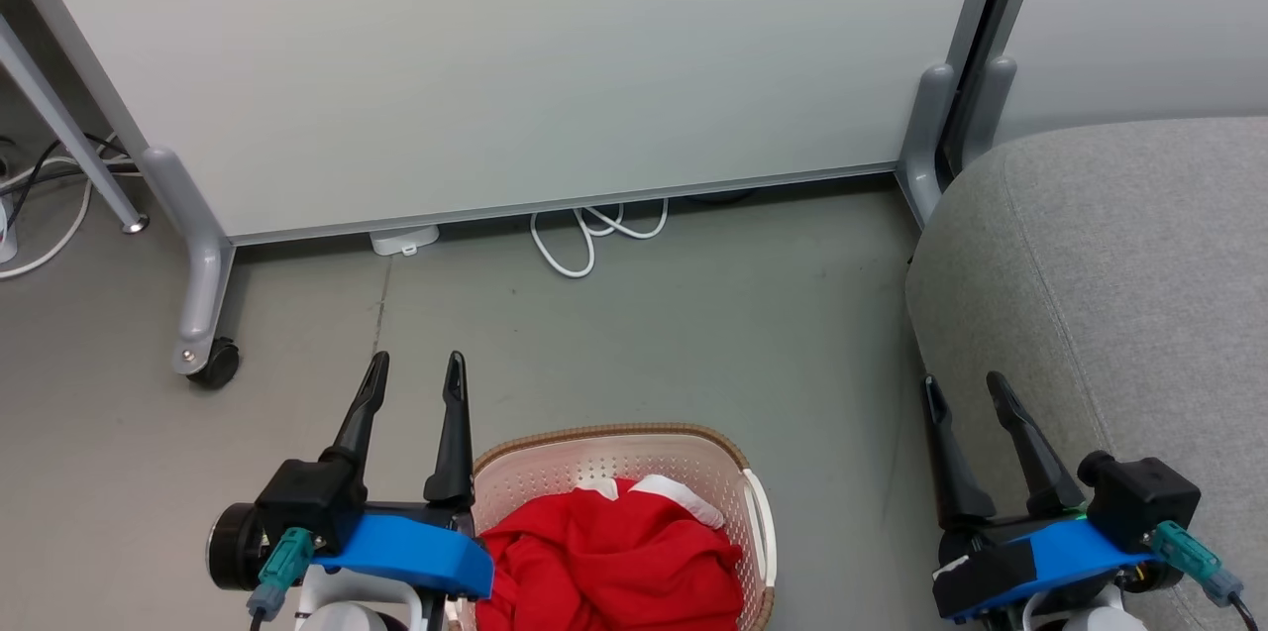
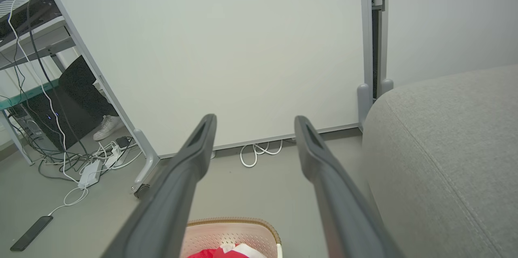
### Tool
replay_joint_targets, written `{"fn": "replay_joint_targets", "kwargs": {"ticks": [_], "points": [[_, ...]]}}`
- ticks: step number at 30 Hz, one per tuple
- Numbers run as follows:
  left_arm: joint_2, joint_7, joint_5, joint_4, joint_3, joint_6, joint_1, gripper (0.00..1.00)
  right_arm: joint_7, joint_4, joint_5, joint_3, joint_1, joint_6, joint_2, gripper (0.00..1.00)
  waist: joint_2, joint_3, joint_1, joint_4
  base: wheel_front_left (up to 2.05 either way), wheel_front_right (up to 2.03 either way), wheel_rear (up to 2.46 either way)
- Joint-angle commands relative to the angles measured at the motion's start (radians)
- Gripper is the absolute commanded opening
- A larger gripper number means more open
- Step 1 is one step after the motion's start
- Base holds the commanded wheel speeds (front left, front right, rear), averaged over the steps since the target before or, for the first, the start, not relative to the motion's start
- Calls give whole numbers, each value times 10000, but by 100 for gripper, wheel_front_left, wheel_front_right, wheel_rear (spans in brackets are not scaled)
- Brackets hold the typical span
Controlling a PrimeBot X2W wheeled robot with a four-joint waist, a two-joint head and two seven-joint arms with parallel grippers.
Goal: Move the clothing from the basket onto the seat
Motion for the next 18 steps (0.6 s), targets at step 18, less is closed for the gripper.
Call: {"fn": "replay_joint_targets", "kwargs": {"ticks": [18], "points": [[41,-350,1190,159,-269,25,-129,100,-359,-21,-1197,132,-91,14,-65,100,-1,21,0,19,0,0,0]]}}
